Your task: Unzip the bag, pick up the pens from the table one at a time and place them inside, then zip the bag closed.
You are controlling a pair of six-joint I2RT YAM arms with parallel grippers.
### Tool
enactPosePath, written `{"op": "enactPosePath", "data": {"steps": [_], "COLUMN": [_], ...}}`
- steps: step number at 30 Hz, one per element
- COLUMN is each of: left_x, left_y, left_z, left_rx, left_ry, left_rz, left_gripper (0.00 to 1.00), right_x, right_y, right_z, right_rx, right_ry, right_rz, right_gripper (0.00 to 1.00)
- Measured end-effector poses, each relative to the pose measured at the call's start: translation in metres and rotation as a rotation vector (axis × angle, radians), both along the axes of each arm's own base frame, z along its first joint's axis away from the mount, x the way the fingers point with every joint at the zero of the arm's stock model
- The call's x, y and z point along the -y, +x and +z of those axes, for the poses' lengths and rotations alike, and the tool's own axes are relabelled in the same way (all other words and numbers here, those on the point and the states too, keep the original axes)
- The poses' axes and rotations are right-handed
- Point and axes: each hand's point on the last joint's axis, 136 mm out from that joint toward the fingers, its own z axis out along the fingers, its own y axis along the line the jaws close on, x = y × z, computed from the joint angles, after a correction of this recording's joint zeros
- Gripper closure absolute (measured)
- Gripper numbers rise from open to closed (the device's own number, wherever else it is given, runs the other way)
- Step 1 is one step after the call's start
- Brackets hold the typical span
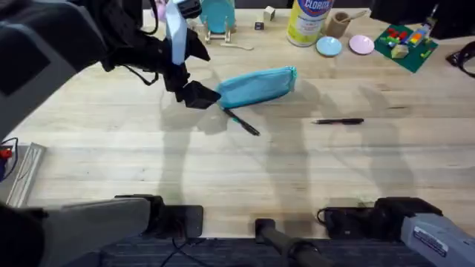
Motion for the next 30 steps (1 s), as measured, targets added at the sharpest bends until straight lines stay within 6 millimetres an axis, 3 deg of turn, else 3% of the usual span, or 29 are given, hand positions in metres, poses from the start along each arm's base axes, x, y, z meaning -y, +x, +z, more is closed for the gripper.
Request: {"op": "enactPosePath", "data": {"steps": [16, 30], "left_x": [0.017, 0.044], "left_y": [0.017, 0.017], "left_z": [-0.044, -0.047], "left_rx": [-0.111, -0.089], "left_ry": [-0.127, -0.157], "left_rz": [-0.048, -0.128], "left_gripper": [0.008, 0.003], "right_x": [0.000, 0.000], "right_y": [0.000, 0.000], "right_z": [0.000, 0.000], "right_rx": [0.000, 0.000], "right_ry": [0.000, 0.000], "right_rz": [0.000, 0.000], "right_gripper": [0.006, 0.005]}}
